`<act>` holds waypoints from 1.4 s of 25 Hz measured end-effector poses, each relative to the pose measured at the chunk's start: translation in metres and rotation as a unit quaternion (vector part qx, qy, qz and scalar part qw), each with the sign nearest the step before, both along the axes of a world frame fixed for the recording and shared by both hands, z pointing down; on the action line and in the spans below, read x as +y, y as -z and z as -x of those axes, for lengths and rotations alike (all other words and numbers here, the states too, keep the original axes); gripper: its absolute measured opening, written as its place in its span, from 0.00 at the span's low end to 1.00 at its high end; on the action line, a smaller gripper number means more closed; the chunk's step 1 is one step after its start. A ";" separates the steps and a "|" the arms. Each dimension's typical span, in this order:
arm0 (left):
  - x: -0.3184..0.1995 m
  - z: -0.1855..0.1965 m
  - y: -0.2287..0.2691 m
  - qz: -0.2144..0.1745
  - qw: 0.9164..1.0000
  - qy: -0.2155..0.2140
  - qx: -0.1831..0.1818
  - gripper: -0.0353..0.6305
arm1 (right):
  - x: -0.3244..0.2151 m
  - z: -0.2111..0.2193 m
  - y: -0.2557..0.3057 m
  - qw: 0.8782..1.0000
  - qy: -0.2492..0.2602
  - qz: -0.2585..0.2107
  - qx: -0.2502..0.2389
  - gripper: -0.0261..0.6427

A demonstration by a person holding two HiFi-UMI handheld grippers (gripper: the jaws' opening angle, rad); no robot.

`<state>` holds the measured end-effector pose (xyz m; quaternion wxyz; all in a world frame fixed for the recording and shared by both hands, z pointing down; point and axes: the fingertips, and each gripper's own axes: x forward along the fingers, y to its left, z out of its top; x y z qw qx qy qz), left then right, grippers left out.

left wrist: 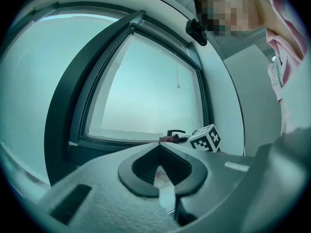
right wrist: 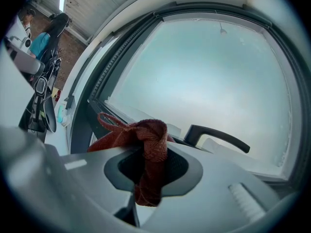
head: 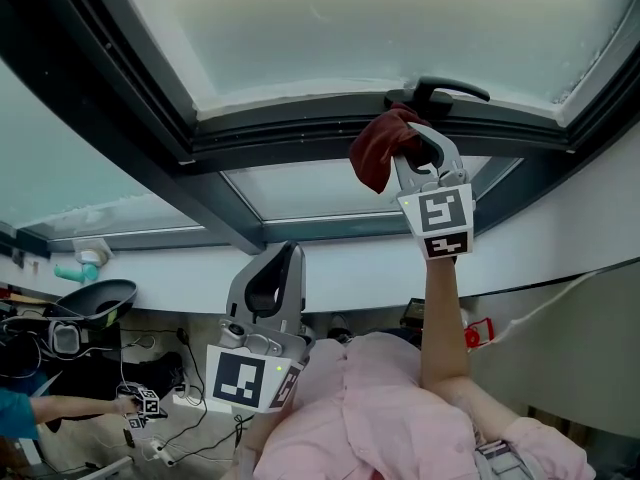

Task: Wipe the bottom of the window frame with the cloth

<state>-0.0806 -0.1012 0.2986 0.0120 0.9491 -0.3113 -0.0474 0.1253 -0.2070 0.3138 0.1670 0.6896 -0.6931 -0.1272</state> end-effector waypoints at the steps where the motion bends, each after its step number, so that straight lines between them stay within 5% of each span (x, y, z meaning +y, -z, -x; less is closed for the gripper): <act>1: 0.001 0.000 0.000 0.000 1.000 0.000 0.000 0.05 | 0.001 -0.003 0.000 1.000 -0.002 0.000 -0.001 0.15; 15: 0.008 0.003 -0.001 -0.001 1.000 0.003 0.005 0.05 | 0.018 -0.044 0.000 0.999 -0.046 -0.013 -0.016 0.15; 28: 0.005 0.036 -0.004 0.002 1.000 0.015 0.021 0.05 | 0.021 -0.037 0.000 0.996 -0.084 -0.018 0.013 0.15; 35: 0.000 0.062 -0.004 0.010 1.000 0.001 0.018 0.05 | 0.010 0.075 -0.008 0.993 0.051 -0.048 -0.095 0.15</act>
